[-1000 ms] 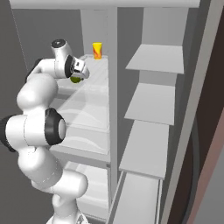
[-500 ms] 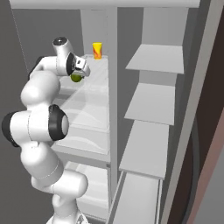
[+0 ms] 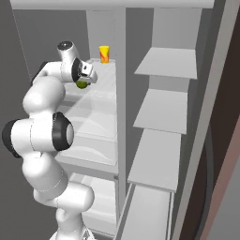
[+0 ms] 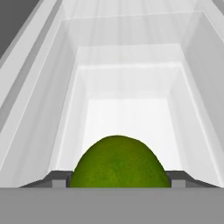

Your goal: Take the mushroom and lime from the fridge shelf and place them in the freezer drawer to begin freezing them.

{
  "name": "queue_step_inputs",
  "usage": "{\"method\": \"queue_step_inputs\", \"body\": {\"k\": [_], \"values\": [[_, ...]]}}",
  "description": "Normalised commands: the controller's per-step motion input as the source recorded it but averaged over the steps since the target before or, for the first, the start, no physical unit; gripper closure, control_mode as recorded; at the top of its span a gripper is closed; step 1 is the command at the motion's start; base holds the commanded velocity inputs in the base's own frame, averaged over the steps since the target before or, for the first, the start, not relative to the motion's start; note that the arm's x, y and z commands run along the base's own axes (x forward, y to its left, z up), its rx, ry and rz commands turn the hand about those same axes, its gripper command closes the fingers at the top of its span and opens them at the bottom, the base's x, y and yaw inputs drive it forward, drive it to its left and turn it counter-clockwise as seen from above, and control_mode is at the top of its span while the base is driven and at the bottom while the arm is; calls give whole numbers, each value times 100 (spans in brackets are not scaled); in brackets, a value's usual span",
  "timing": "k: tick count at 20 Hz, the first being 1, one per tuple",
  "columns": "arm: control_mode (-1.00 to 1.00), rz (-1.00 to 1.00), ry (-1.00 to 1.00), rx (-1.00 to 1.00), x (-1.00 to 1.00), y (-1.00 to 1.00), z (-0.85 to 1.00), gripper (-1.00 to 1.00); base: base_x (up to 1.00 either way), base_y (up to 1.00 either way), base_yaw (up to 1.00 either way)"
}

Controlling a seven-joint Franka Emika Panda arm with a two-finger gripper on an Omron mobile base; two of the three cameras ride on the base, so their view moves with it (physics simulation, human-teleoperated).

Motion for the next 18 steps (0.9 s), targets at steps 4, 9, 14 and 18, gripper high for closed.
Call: {"method": "queue_step_inputs", "body": {"k": [4, 9, 14, 18], "values": [[-100, 0, -1, 0, 0, 0, -8, 100, 0, 0, 0], [-100, 0, -6, 0, -19, -1, 0, 100, 0, 0, 0], [-100, 0, -16, 0, -89, -3, 1, 100, 0, 0, 0], [-100, 0, -17, 1, -100, -14, 0, 100, 0, 0, 0]]}}
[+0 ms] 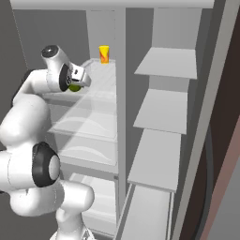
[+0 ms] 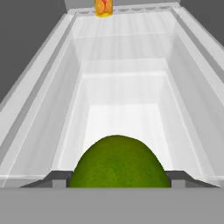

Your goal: Take the mushroom and lime from the fridge shelf and place them in the freezer drawer to begin freezing them.

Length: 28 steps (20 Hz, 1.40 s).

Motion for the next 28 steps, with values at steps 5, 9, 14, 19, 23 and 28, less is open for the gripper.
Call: {"method": "queue_step_inputs", "body": {"k": [5, 9, 14, 19, 23, 28], "values": [[-100, 0, -9, 3, -100, -20, 1, 100, 0, 0, 0], [-100, 0, 0, 3, -100, -17, 10, 100, 0, 0, 0], [-100, 0, 0, 4, -100, -26, 9, 100, 0, 0, 0], [-100, 0, 1, 5, -100, -22, 1, 100, 0, 0, 0], [-100, -1, 11, 0, -62, -3, -9, 100, 0, 0, 0], [-100, 0, 20, 0, -25, 0, -20, 100, 0, 0, 0]]}}
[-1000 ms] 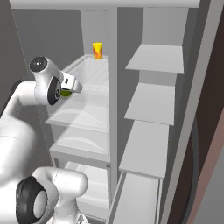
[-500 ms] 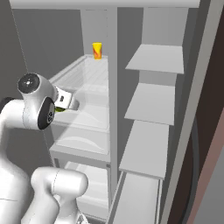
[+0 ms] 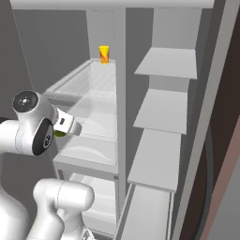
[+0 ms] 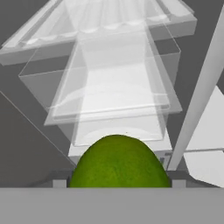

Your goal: Take the mushroom and lime from the fridge shelf and place them in the freezer drawer to begin freezing them.

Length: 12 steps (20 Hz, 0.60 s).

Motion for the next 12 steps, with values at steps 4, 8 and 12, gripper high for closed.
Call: {"method": "queue_step_inputs", "body": {"k": [4, 8, 12], "values": [[-100, 0, 22, 0, -14, 0, -18, 100, 0, 0, 0], [-100, -1, 17, 0, -34, 0, -9, 100, 0, 0, 0], [100, 0, 0, 0, 0, 0, 0, 100, -92, 0, -4]]}}
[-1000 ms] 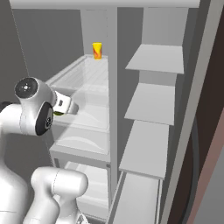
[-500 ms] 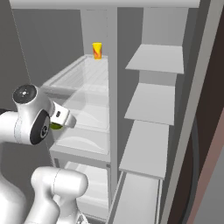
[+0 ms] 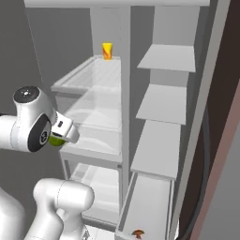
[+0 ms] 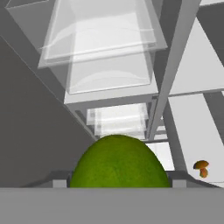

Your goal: Take the mushroom and lime from the fridge shelf and place them in the freezer drawer to begin freezing them.

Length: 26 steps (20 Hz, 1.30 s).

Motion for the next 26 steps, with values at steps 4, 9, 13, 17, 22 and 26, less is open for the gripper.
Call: {"method": "queue_step_inputs", "body": {"k": [4, 9, 13, 17, 22, 26], "values": [[100, 0, 0, 0, 0, 0, 0, 100, -97, 0, -7], [100, 0, 0, 0, 0, 0, 0, 100, -62, 0, -10], [100, 0, 0, 0, 0, 0, 0, 100, -22, -4, -17], [100, 0, 0, 0, 0, 0, 0, 100, -4, -3, -16], [100, 0, 0, 0, 0, 0, 0, 100, 0, -11, -12], [100, 0, 0, 0, 0, 0, 0, 100, 0, -9, -10]]}}
